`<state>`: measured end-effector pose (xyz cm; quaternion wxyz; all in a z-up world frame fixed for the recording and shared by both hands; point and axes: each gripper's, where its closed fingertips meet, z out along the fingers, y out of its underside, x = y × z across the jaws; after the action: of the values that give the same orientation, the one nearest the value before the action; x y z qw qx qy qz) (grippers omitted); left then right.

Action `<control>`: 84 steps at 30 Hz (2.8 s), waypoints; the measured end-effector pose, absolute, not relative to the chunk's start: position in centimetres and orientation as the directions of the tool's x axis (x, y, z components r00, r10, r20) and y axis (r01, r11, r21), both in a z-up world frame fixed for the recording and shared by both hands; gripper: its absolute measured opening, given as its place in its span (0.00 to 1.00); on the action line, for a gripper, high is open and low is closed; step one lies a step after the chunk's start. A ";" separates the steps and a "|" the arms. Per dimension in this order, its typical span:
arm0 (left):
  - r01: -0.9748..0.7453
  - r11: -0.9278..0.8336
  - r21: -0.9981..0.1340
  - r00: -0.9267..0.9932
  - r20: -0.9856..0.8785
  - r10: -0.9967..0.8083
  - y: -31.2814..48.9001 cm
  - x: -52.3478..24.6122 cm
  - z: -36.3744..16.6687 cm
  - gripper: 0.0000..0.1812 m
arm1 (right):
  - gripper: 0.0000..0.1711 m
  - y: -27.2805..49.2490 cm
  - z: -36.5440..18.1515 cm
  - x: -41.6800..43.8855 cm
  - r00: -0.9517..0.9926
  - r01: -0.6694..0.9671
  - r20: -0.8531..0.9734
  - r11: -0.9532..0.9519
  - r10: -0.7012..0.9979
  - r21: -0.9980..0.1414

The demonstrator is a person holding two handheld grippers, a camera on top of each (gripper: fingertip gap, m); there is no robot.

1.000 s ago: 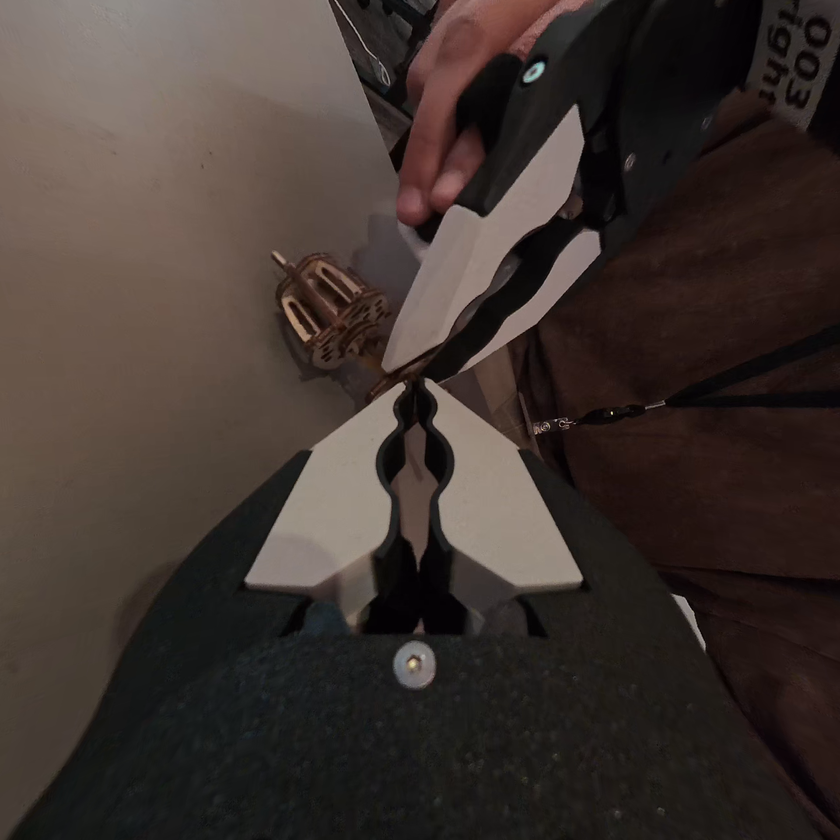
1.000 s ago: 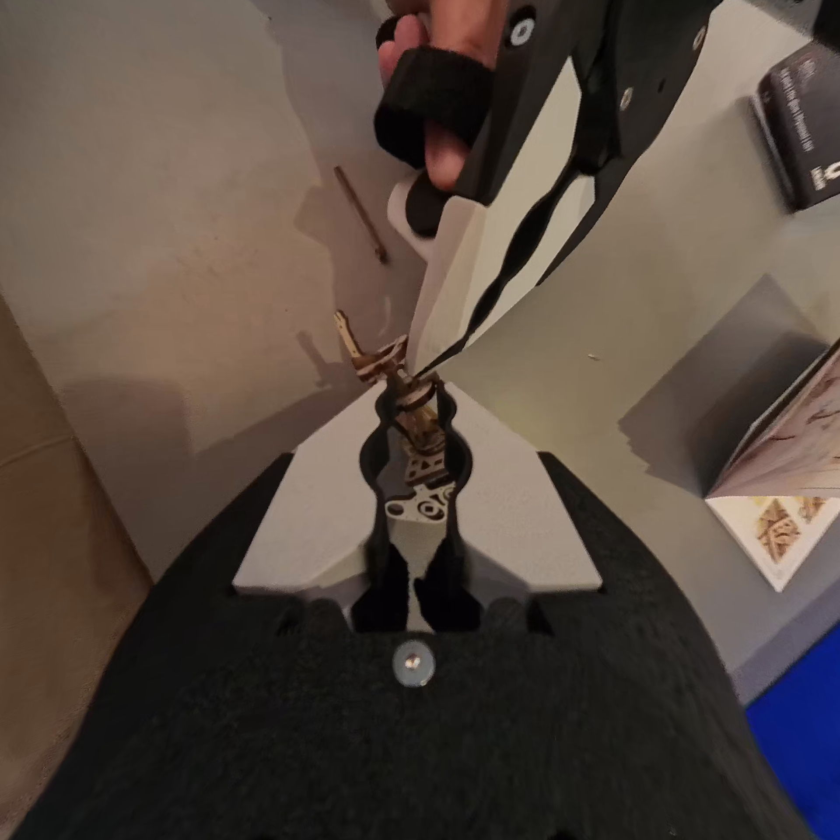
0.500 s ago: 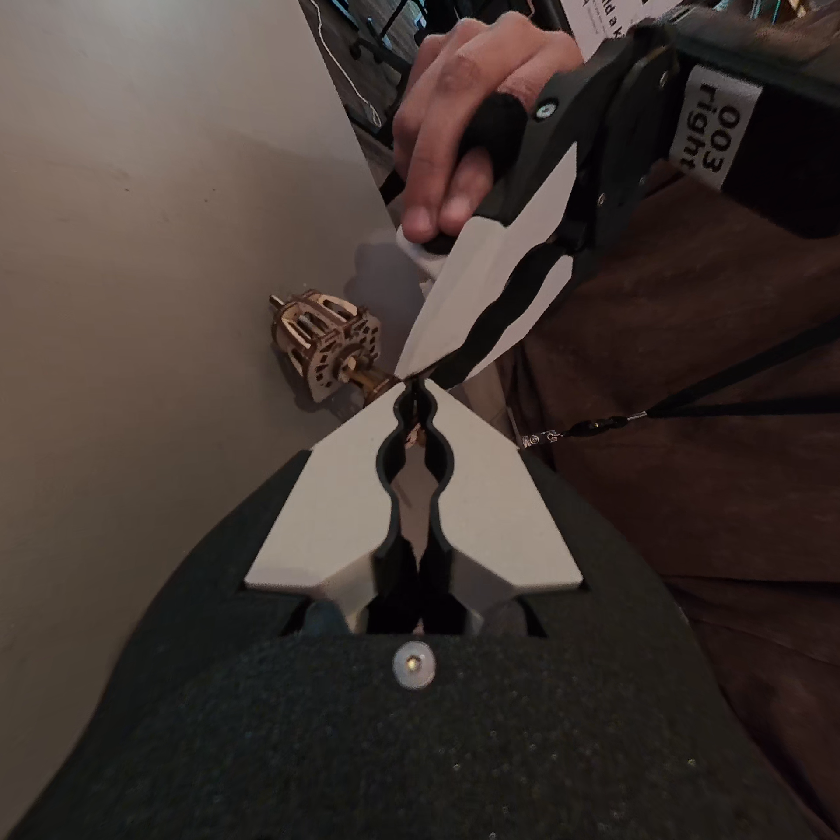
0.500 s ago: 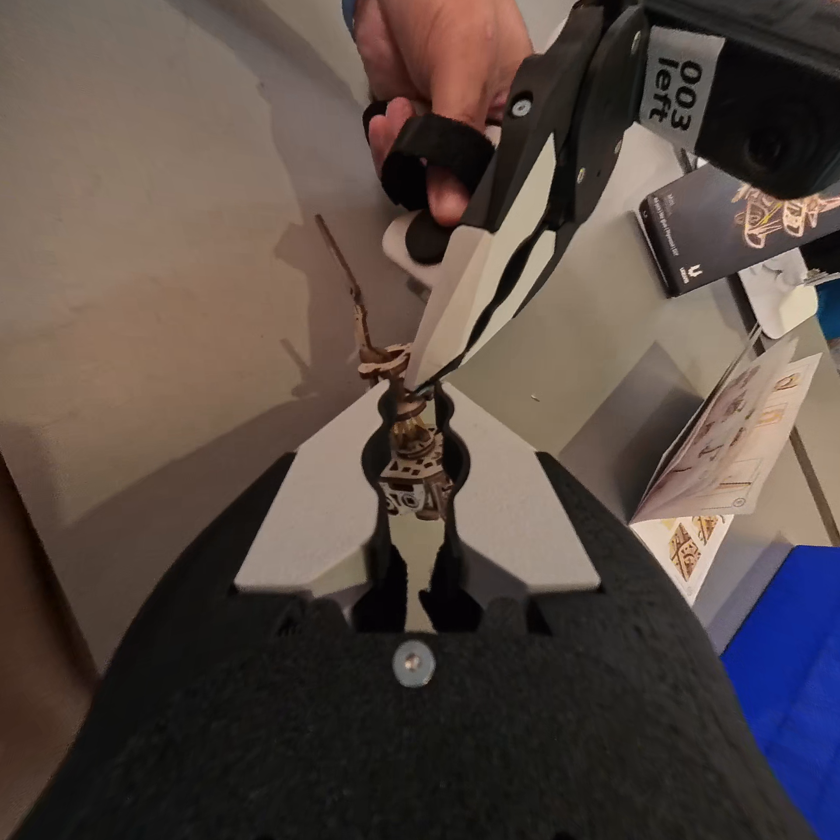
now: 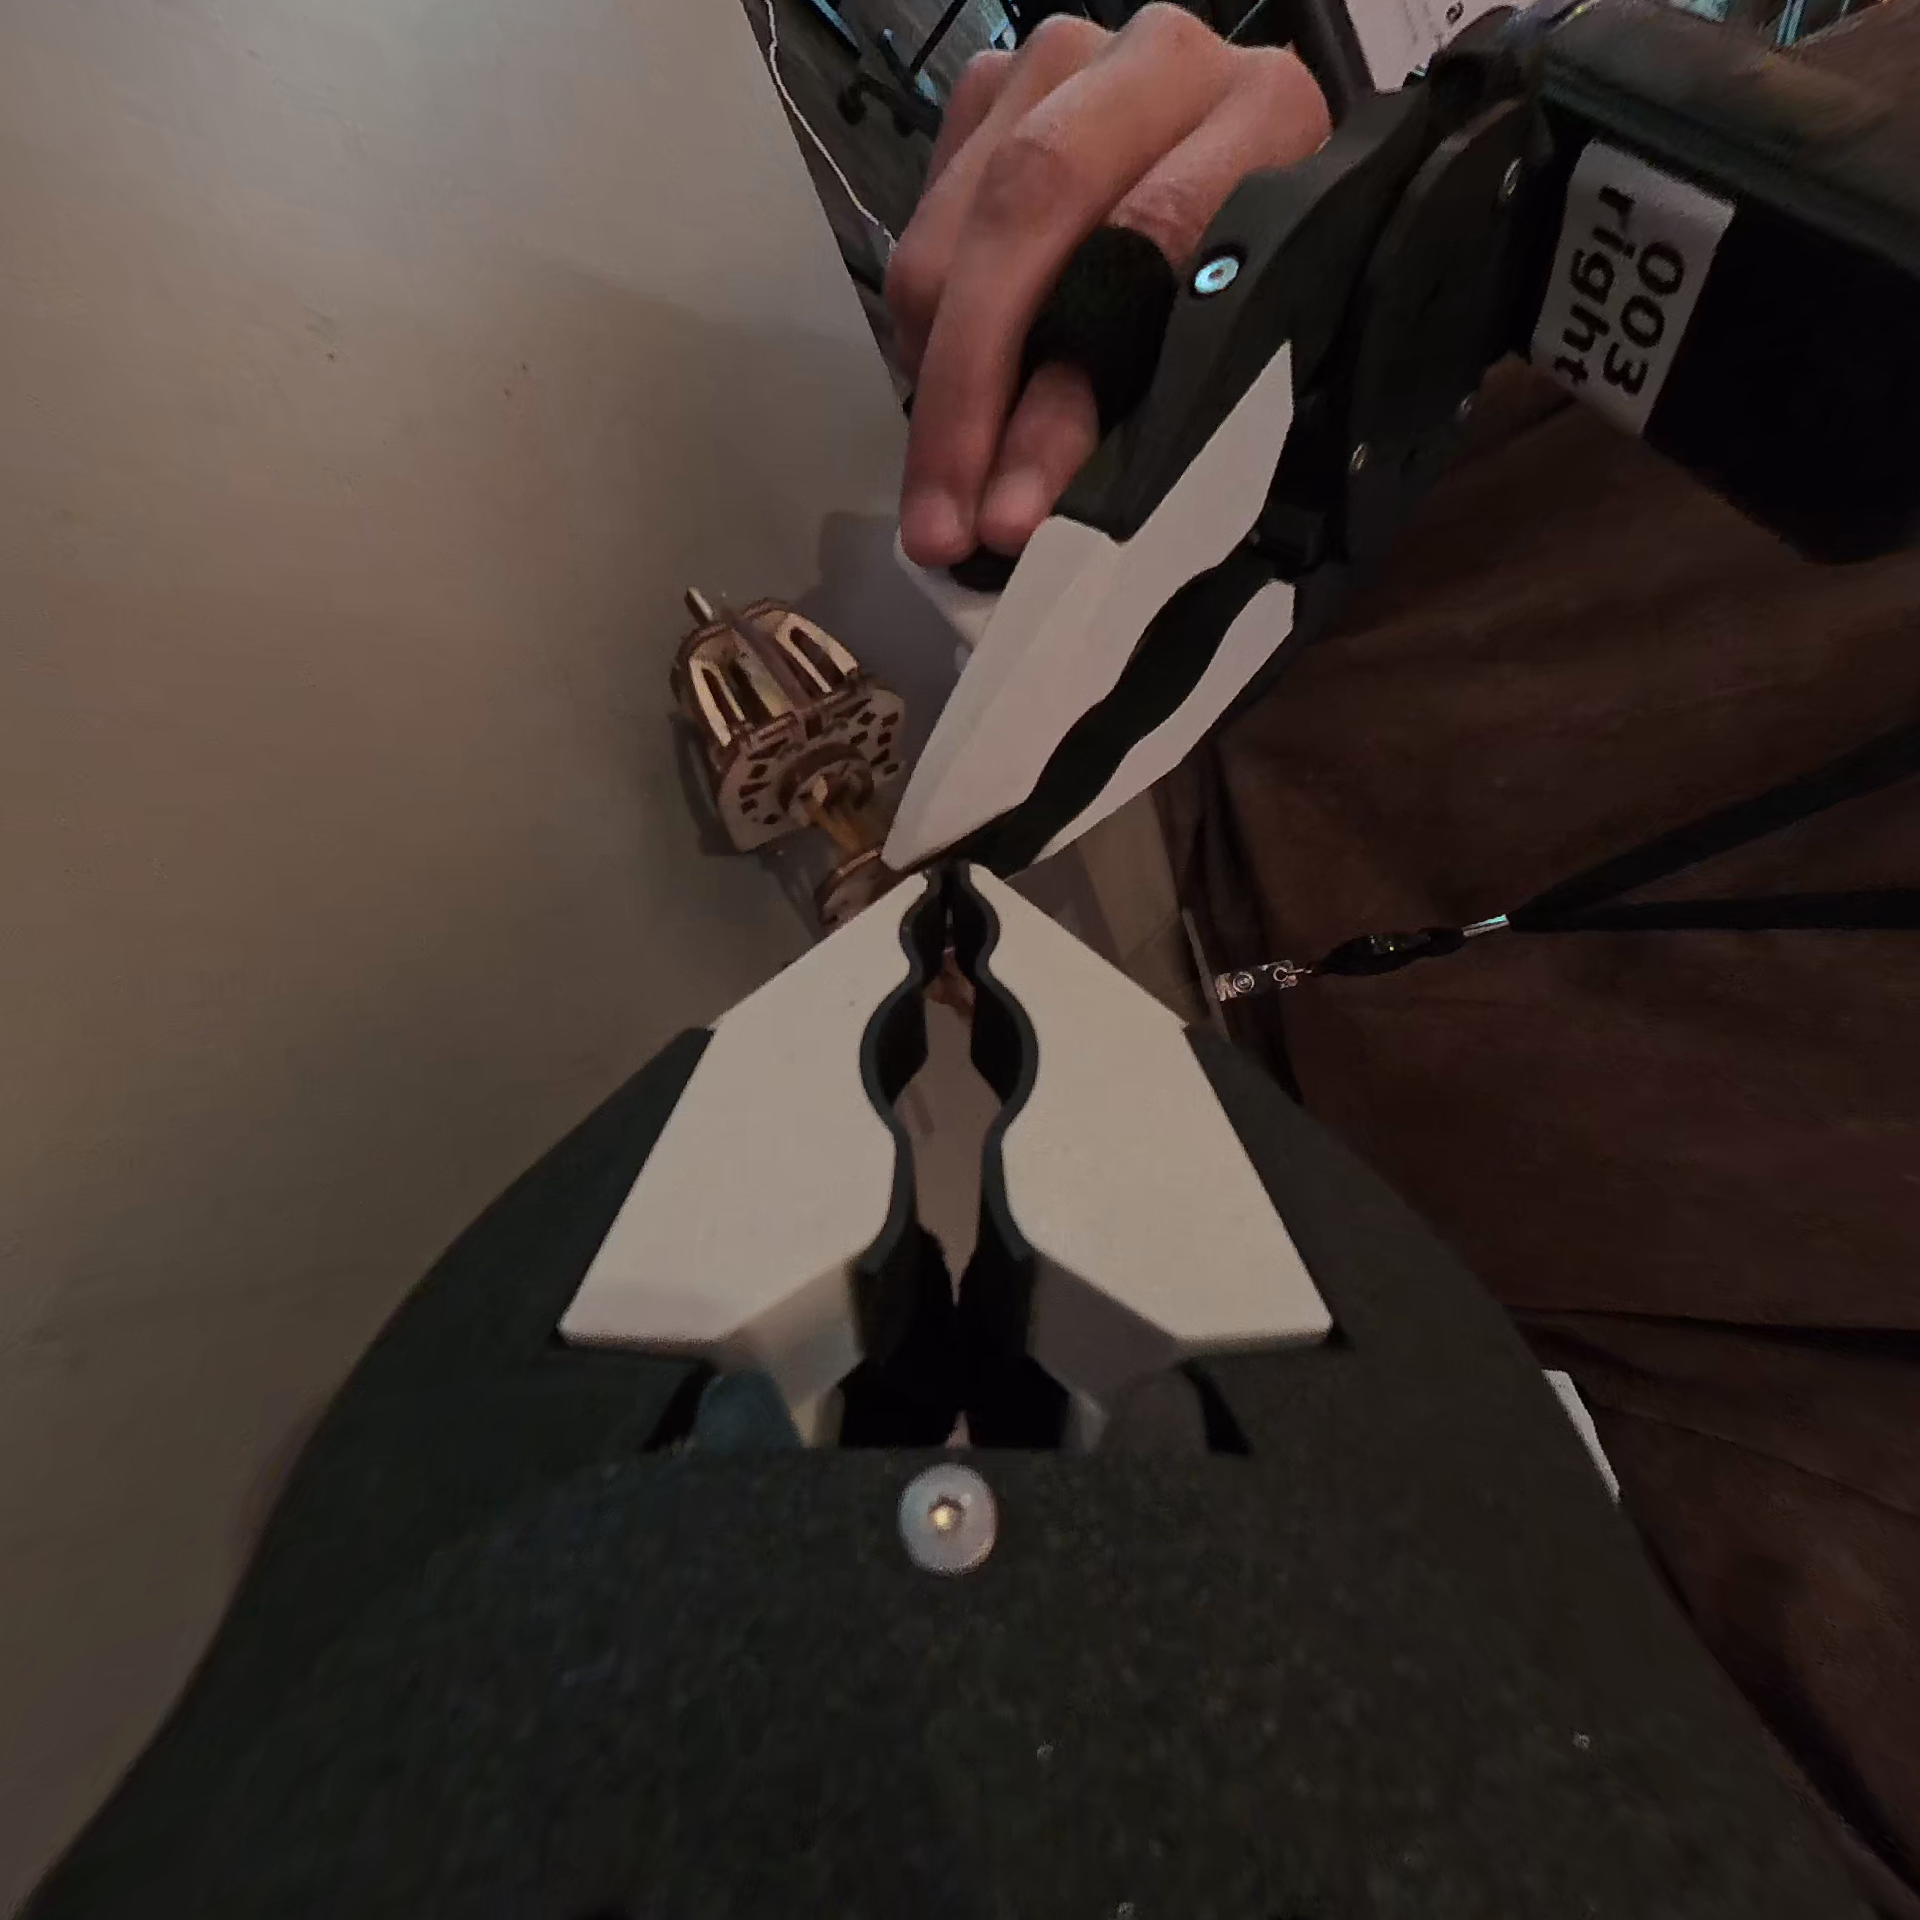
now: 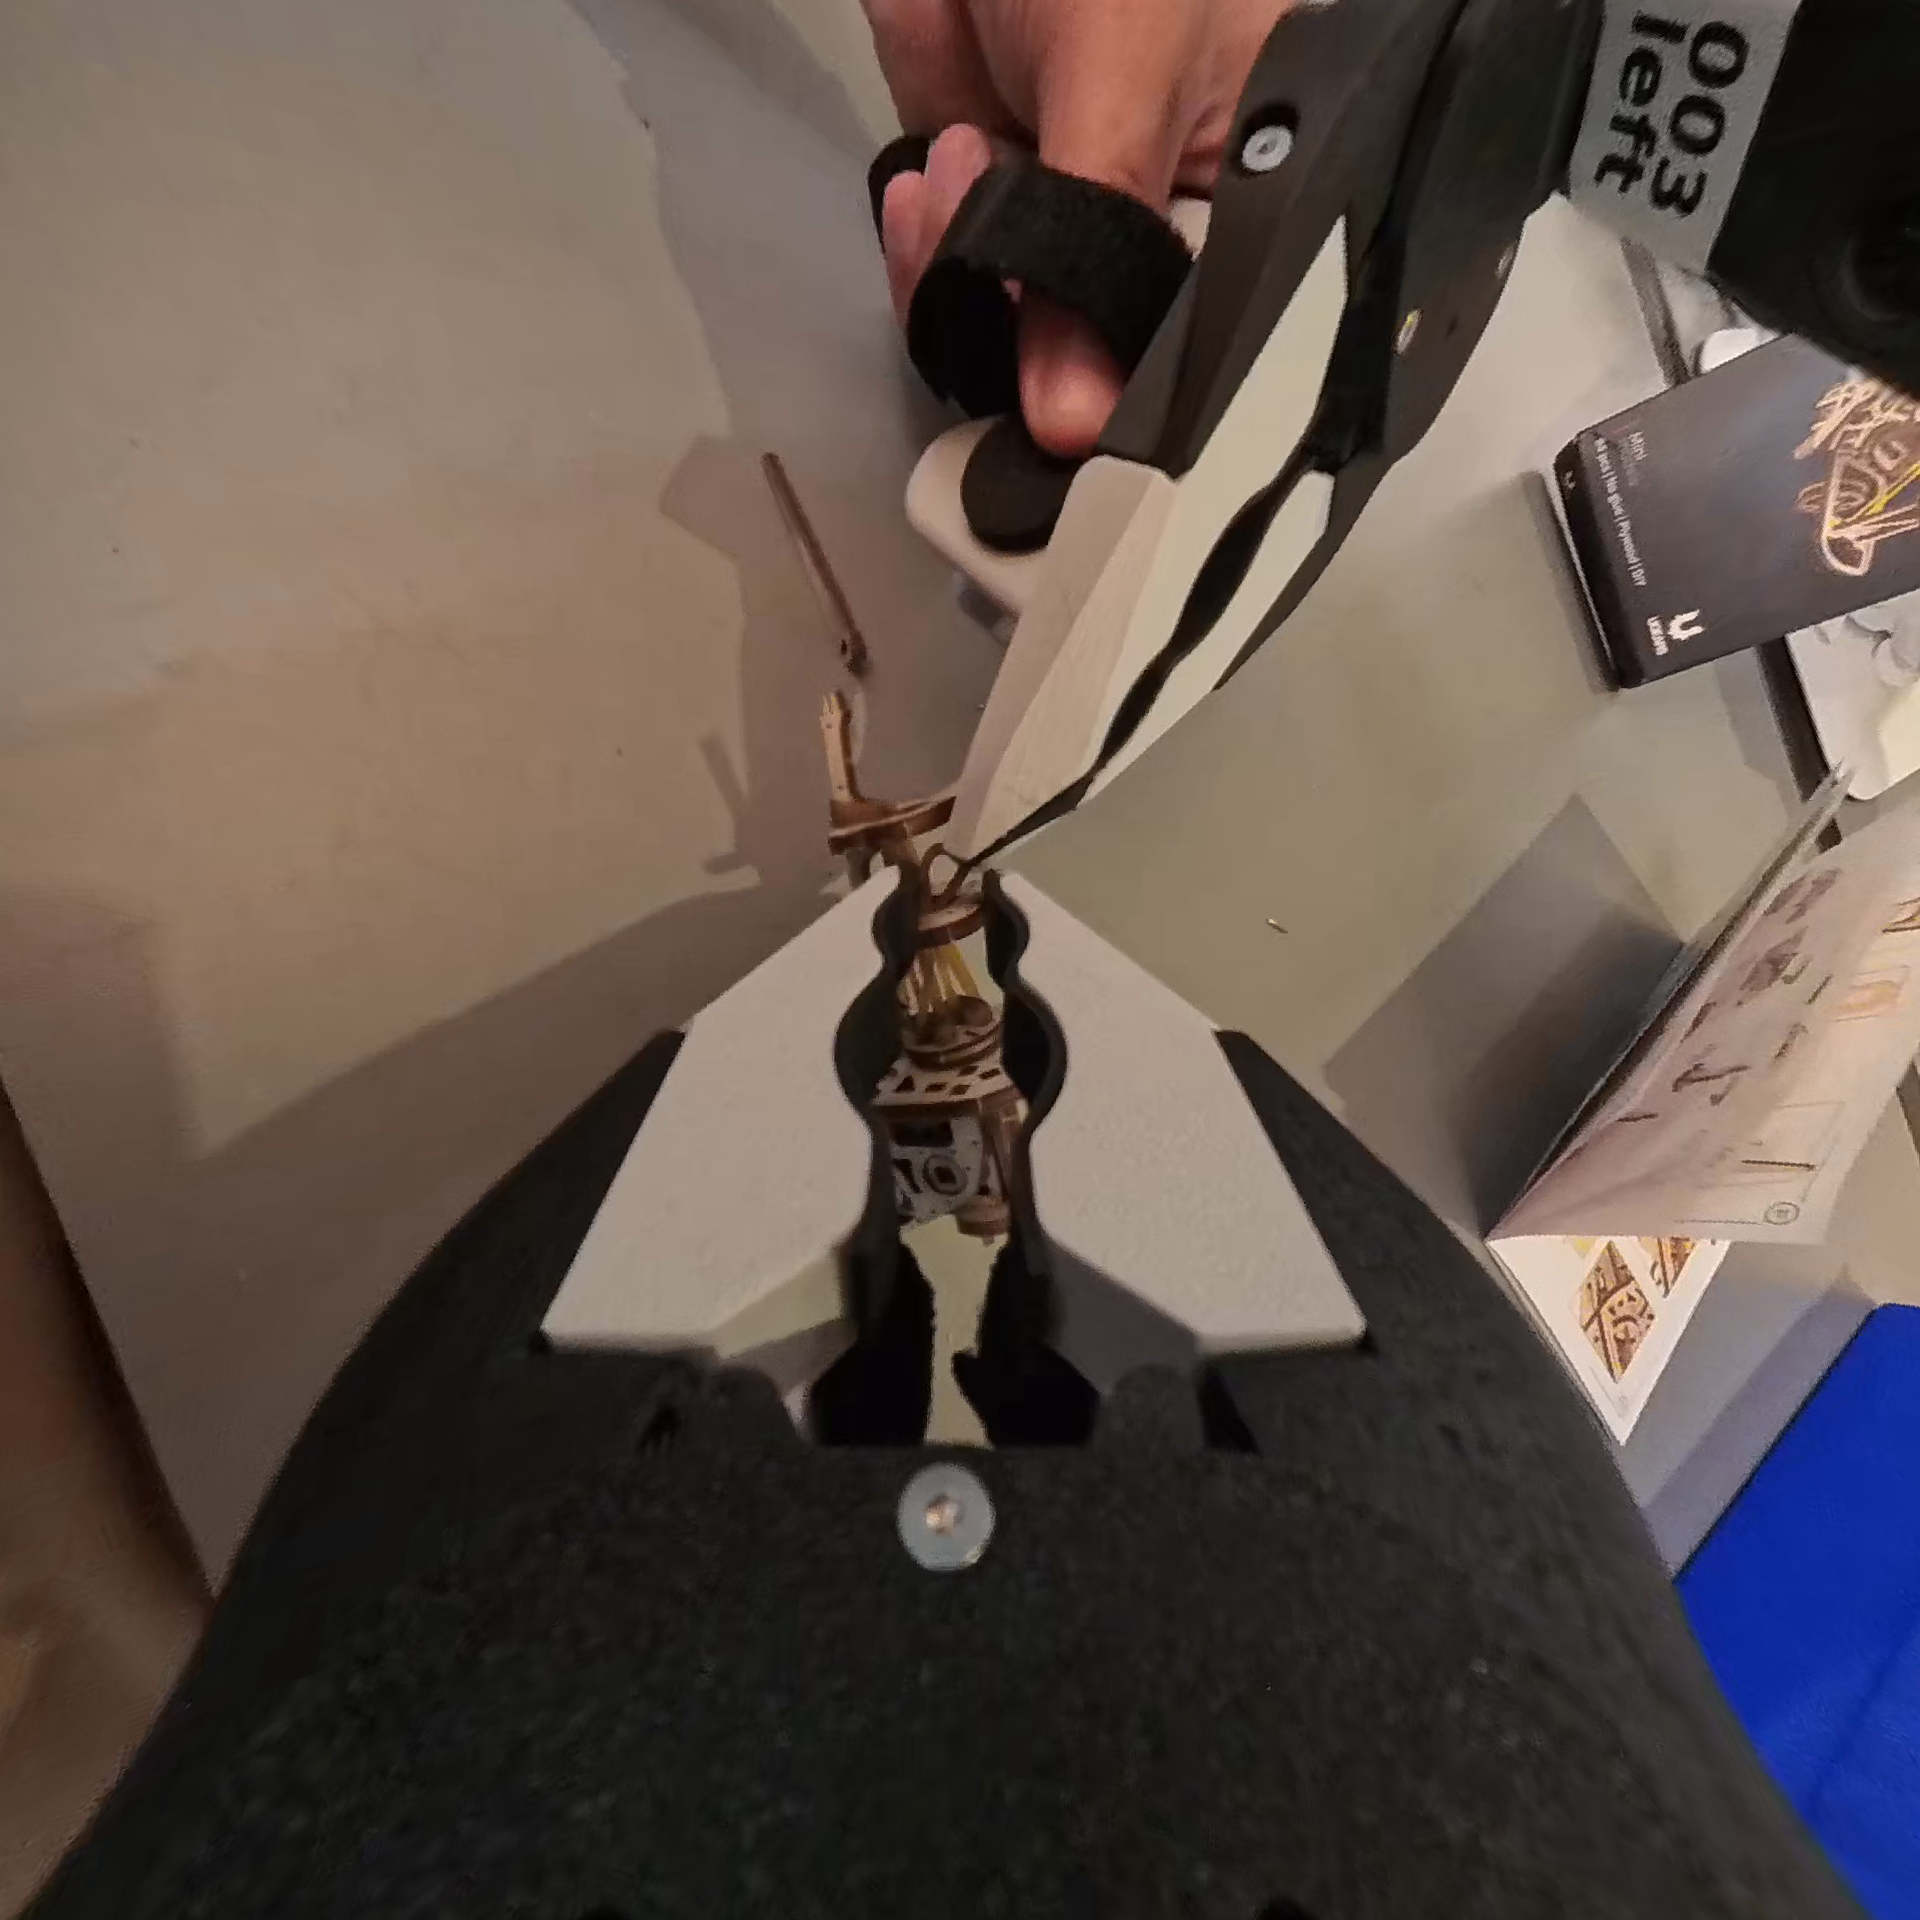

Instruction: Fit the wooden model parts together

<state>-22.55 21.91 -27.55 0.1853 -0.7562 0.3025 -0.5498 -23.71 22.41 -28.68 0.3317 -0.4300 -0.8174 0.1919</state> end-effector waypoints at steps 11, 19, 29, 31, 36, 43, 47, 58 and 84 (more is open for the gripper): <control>-0.257 -0.741 -0.620 0.242 0.701 -0.671 21.7 -23.2 -27.2 0.00 | 0.04 22.6 -28.7 -23.7 -0.444 0.563 0.445 0.628 0.778 -0.537; -0.248 -0.739 -0.627 0.240 0.699 -0.674 21.8 -22.8 -27.2 0.00 | 0.04 22.4 -28.7 -23.8 -0.490 0.528 0.528 0.718 0.694 -0.453; -0.232 -0.739 -0.632 0.257 0.693 -0.673 21.5 -23.1 -27.2 0.00 | 0.01 22.6 -28.8 -23.9 -0.502 0.517 0.553 0.743 0.665 -0.424; -0.216 -0.747 -0.629 0.271 0.696 -0.665 21.6 -23.2 -27.2 0.00 | 0.00 22.8 -28.7 -24.0 -0.499 0.513 0.573 0.754 0.650 -0.410; -0.172 -0.762 -0.624 0.398 0.664 -0.633 22.6 -23.5 -27.9 0.00 | 0.00 23.0 -29.1 -23.8 -0.518 0.559 0.506 0.721 0.689 -0.409; -0.125 -0.680 -0.722 0.627 0.474 -0.619 22.0 -25.3 -28.1 0.16 | 0.00 23.4 -29.5 -23.2 -0.541 0.588 0.442 0.698 0.715 -0.408; -0.202 -0.637 -0.744 0.713 0.335 -0.617 21.3 -23.8 -28.8 0.23 | 0.00 23.4 -29.3 -23.2 -0.545 0.599 0.411 0.683 0.730 -0.418; -0.161 -0.633 -0.757 0.735 0.337 -0.589 21.8 -22.1 -29.7 0.16 | 0.00 22.7 -28.4 -23.0 -0.540 0.630 0.292 0.609 0.790 -0.483; -0.199 -0.537 -0.820 0.797 0.183 -0.575 22.4 -21.9 -30.0 0.18 | 0.00 23.1 -28.1 -23.4 -0.596 0.537 0.264 0.621 0.758 -0.572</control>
<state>-21.87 22.38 -30.05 0.4238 -0.8479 0.2282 -0.2221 -23.40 23.07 -28.12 0.2487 -0.3743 -0.8651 0.2228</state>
